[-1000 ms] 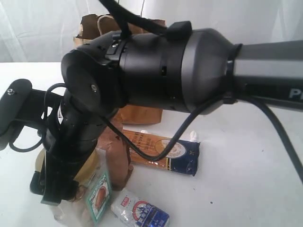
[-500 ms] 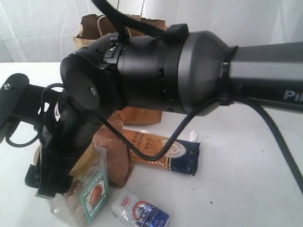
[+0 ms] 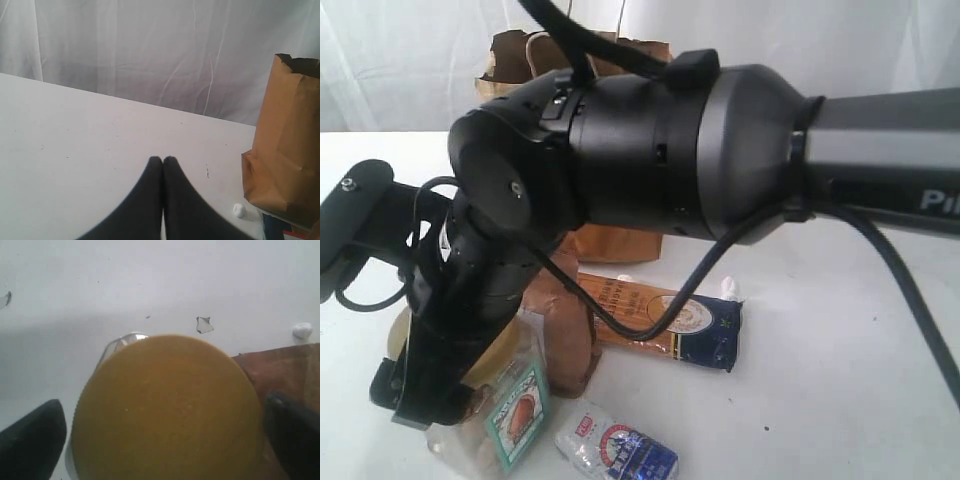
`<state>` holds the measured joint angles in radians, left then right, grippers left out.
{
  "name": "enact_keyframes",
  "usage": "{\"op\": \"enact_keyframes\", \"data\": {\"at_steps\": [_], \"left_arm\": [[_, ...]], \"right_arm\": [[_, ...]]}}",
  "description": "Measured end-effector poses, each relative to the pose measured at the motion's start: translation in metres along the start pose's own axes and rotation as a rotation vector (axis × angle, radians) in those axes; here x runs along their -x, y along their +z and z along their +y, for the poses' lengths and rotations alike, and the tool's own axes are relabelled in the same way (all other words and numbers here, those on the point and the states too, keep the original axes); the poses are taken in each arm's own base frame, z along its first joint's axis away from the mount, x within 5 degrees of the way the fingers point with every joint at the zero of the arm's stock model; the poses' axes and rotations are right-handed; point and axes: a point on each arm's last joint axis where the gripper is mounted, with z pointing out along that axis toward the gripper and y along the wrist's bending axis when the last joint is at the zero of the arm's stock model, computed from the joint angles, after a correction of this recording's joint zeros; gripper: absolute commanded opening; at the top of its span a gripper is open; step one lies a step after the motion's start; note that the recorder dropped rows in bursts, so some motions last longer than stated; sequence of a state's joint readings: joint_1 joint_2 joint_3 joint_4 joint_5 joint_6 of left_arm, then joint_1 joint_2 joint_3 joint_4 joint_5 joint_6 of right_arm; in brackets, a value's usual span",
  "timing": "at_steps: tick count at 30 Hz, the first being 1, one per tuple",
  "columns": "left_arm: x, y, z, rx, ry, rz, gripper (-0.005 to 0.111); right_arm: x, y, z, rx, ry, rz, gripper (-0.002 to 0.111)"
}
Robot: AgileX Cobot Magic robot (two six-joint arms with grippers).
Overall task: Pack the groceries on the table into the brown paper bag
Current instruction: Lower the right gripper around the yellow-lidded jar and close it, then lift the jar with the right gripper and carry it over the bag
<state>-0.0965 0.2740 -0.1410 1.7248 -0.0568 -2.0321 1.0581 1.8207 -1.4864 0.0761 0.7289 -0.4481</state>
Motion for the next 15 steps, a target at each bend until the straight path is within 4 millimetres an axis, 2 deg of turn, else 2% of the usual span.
{"op": "enact_keyframes", "data": {"at_steps": [10,15], "left_arm": [[0.0,0.0,0.0,0.0,0.0,0.0,0.0],[0.0,0.0,0.0,0.0,0.0,0.0,0.0]], "right_arm": [[-0.0017,-0.0004,0.0007,0.009,0.006,0.022,0.105],[-0.0001,0.0017,-0.0007,-0.003,0.128,0.01,0.105]]}}
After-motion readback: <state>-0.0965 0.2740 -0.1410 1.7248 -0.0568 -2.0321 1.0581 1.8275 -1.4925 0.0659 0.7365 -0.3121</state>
